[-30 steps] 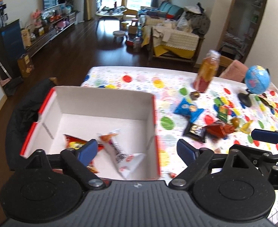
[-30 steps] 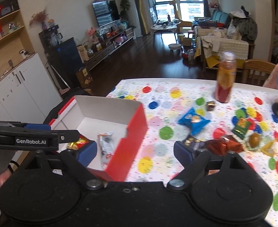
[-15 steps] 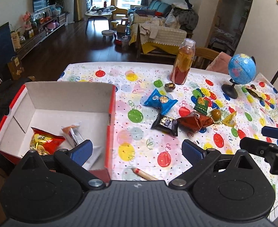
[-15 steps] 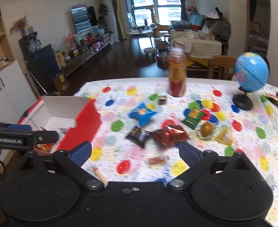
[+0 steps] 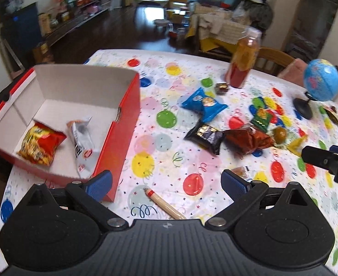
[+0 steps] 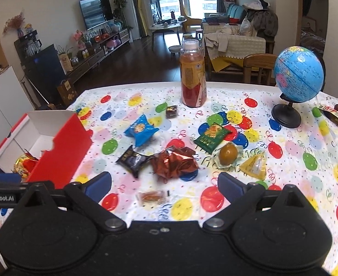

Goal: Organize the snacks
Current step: 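Move both tools back over the table toward the remaining snacks, then grasp the sausage stick with the left gripper while the right grasps the brown foil bag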

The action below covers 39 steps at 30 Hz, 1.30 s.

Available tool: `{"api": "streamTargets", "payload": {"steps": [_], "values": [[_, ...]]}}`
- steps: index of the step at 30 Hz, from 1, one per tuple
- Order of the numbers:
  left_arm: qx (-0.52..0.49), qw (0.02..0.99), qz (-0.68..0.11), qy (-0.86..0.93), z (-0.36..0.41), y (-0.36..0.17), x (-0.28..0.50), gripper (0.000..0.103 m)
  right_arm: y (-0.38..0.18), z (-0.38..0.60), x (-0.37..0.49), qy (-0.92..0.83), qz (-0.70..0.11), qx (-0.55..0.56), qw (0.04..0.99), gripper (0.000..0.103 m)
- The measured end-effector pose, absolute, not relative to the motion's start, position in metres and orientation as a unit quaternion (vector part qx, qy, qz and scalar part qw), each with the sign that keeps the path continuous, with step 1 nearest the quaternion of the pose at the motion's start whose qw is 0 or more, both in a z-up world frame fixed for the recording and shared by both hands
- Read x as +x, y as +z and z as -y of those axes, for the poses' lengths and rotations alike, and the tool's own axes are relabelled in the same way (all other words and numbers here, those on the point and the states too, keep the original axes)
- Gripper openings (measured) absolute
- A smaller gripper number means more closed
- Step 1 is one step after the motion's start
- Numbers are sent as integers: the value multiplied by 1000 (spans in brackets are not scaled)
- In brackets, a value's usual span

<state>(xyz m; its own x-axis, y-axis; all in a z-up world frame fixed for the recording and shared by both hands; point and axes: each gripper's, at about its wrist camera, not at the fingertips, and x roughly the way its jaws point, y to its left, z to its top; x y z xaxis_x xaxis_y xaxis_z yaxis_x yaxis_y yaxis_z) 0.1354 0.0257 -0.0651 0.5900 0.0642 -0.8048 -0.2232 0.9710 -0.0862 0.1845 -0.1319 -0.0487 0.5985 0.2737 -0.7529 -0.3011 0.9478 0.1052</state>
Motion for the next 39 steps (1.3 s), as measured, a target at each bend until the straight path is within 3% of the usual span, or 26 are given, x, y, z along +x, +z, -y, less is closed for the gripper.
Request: {"api": "streamTargets", "payload": {"steps": [24, 29, 35, 39], "values": [[-183, 805, -528, 202, -20, -144, 159, 100, -113, 116, 268, 227, -459, -76, 856, 99], [-194, 795, -536, 207, -25, -156, 161, 90, -128, 104, 279, 230, -467, -90, 849, 99], [-208, 783, -547, 210, -30, -166, 164, 68, -141, 95, 287, 228, -474, -102, 845, 99], [-218, 778, -548, 216, -35, -170, 165, 65, -147, 92, 290, 227, -475, -107, 843, 97]]}}
